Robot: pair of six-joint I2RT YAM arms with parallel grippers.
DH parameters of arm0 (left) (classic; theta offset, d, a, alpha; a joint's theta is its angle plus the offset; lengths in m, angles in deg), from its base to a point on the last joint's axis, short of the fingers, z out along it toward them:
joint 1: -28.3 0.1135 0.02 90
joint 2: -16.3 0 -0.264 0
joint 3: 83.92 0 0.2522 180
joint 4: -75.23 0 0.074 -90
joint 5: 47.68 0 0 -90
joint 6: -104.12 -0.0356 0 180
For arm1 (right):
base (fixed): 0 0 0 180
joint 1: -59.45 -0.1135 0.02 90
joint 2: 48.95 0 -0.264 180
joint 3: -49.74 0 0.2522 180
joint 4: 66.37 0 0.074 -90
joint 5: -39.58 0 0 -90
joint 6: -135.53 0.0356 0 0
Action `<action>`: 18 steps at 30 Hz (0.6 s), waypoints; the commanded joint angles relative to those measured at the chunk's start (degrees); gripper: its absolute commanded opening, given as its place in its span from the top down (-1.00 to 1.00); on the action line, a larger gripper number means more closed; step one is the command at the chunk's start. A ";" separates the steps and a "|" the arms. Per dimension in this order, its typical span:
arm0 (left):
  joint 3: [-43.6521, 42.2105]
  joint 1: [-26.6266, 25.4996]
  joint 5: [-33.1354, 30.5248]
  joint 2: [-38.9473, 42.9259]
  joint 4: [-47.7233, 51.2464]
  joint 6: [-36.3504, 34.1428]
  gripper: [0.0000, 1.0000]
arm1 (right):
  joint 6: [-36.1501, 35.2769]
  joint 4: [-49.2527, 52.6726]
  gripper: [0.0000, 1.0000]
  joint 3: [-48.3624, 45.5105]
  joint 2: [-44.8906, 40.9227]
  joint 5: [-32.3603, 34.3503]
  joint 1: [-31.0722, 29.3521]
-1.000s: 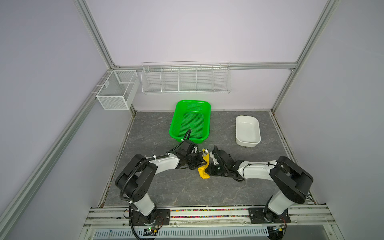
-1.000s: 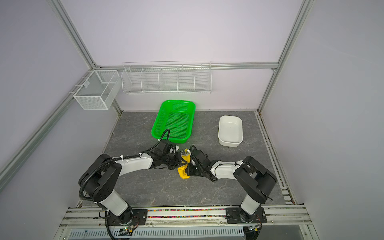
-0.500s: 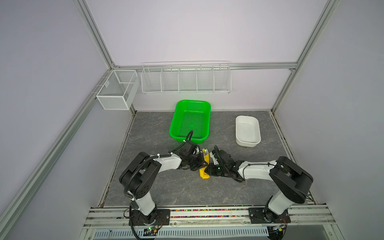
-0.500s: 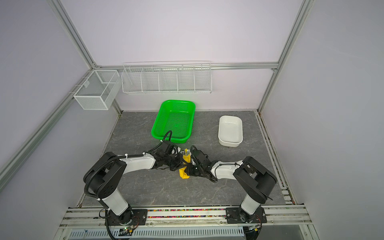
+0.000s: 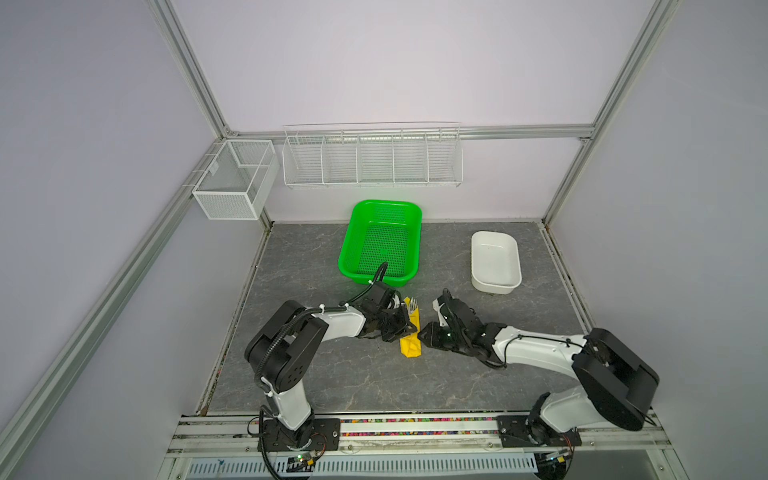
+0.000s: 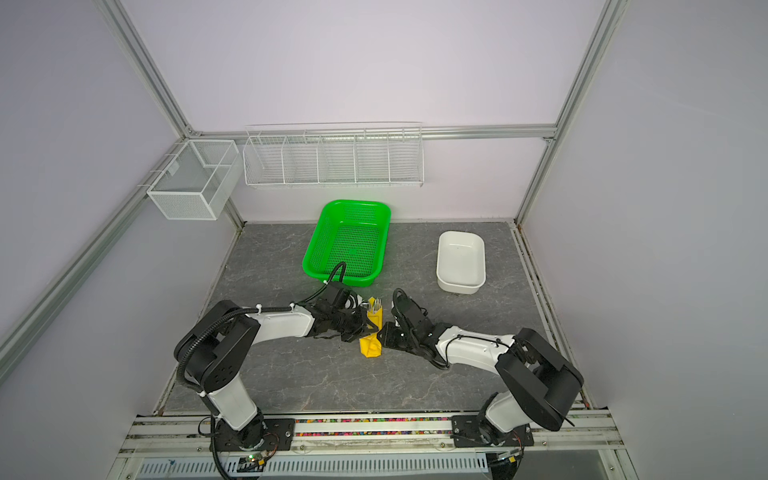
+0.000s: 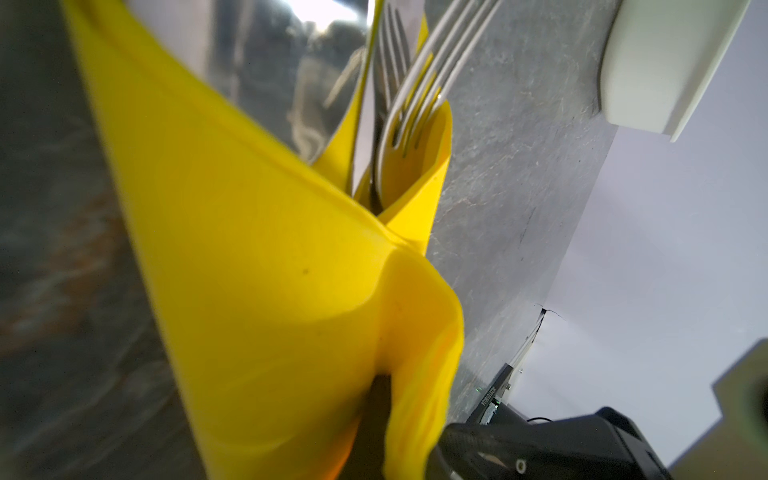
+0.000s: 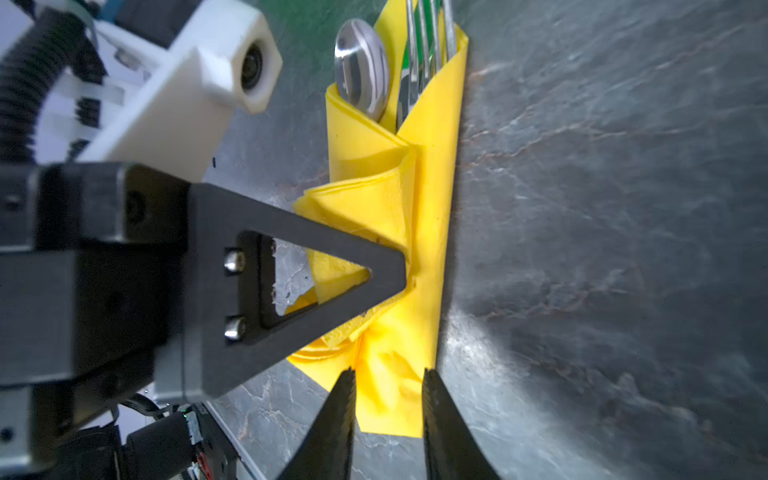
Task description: Place the utensils on the paper napkin and roll it up
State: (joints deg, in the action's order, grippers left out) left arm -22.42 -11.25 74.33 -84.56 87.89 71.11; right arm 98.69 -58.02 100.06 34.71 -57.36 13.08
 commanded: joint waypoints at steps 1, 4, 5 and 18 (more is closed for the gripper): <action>1.41 -0.40 0.76 -0.83 -1.24 0.52 0.80 | 3.88 -0.16 0.30 -1.63 -1.86 1.23 1.60; 1.01 -0.36 1.11 -0.75 -1.71 0.08 0.75 | 5.82 -2.76 0.25 -2.11 -1.68 -0.98 3.91; 0.98 -0.35 1.22 -0.74 -1.54 -0.33 0.73 | 5.94 -4.10 0.25 -1.90 -1.13 -2.35 4.50; 0.63 -0.35 4.20 -0.92 -4.36 -2.21 0.25 | 10.09 -9.38 0.15 2.12 6.38 -6.03 5.87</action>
State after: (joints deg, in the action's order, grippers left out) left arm -22.42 -11.10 76.62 -84.95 85.99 69.47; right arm 105.93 -65.36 101.13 40.15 -62.04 18.92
